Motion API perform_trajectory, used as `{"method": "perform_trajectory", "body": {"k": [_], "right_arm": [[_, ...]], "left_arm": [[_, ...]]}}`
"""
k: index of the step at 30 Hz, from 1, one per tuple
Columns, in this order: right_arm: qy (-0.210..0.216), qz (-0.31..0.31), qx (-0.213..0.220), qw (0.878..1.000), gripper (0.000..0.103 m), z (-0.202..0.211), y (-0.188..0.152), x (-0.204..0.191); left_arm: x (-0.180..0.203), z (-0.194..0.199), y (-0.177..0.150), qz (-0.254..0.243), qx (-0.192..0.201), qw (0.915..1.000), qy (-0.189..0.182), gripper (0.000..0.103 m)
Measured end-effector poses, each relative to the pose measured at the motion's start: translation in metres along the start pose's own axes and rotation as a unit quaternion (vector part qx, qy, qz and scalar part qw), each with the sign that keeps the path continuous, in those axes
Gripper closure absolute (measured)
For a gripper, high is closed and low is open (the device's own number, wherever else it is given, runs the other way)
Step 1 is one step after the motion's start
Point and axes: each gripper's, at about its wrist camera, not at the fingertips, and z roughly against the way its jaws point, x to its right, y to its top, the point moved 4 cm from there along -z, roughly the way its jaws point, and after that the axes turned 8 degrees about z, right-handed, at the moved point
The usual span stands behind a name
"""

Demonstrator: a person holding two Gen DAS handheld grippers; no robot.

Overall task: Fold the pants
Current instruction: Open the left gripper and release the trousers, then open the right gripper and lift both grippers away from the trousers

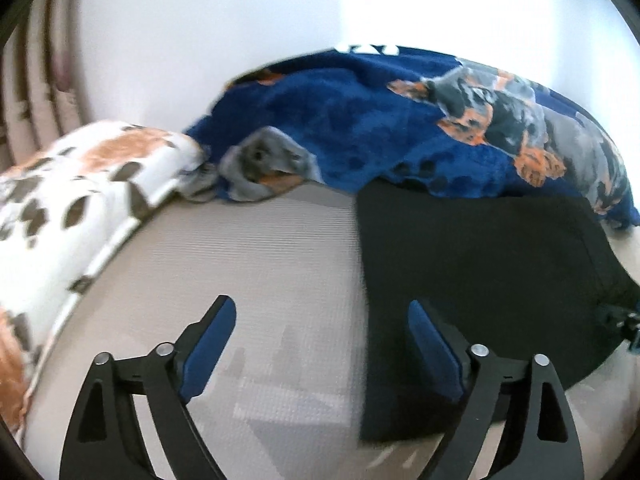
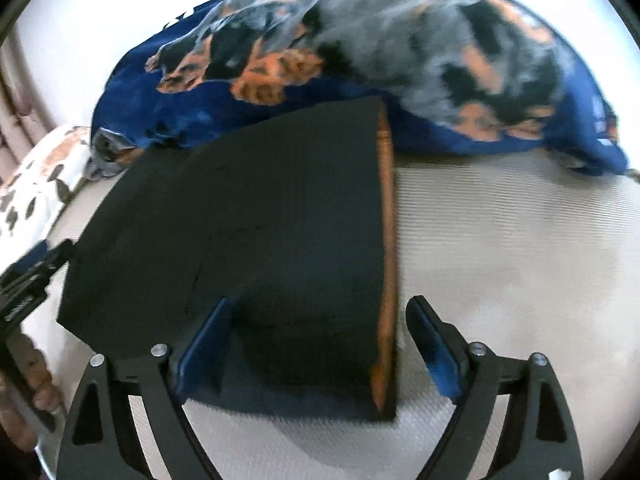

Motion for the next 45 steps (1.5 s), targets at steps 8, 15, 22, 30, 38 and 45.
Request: {"method": "perform_trajectory", "body": {"k": [8, 15, 22, 30, 38, 45], "right_arm": [[-0.113, 0.005, 0.020, 0.993, 0.005, 0.084, -0.034, -0.022], [-0.131, -0.033, 0.063, 0.989, 0.004, 0.172, -0.062, -0.049], [-0.157, -0.085, 0.126, 0.976, 0.002, 0.250, -0.084, -0.084], [-0.156, -0.099, 0.234, 0.955, 0.001, 0.337, -0.073, -0.115], [-0.188, -0.052, 0.305, 0.932, 0.001, 0.393, -0.051, -0.145], [-0.195, -0.052, 0.264, 0.943, 0.001, 0.370, -0.048, -0.134]], "left_arm": [[-0.028, 0.064, -0.023, 0.021, 0.006, 0.9997, -0.013, 0.012], [-0.055, 0.147, -0.026, 0.035, 0.050, 0.9979, -0.024, 0.012], [-0.076, 0.219, -0.027, 0.033, 0.101, 0.9940, -0.023, 0.011], [-0.093, 0.295, -0.022, 0.031, 0.172, 0.9838, -0.038, 0.005], [-0.078, 0.333, -0.003, 0.023, 0.205, 0.9755, -0.077, 0.000], [-0.052, 0.319, 0.003, 0.016, 0.150, 0.9865, -0.063, 0.000]]}}
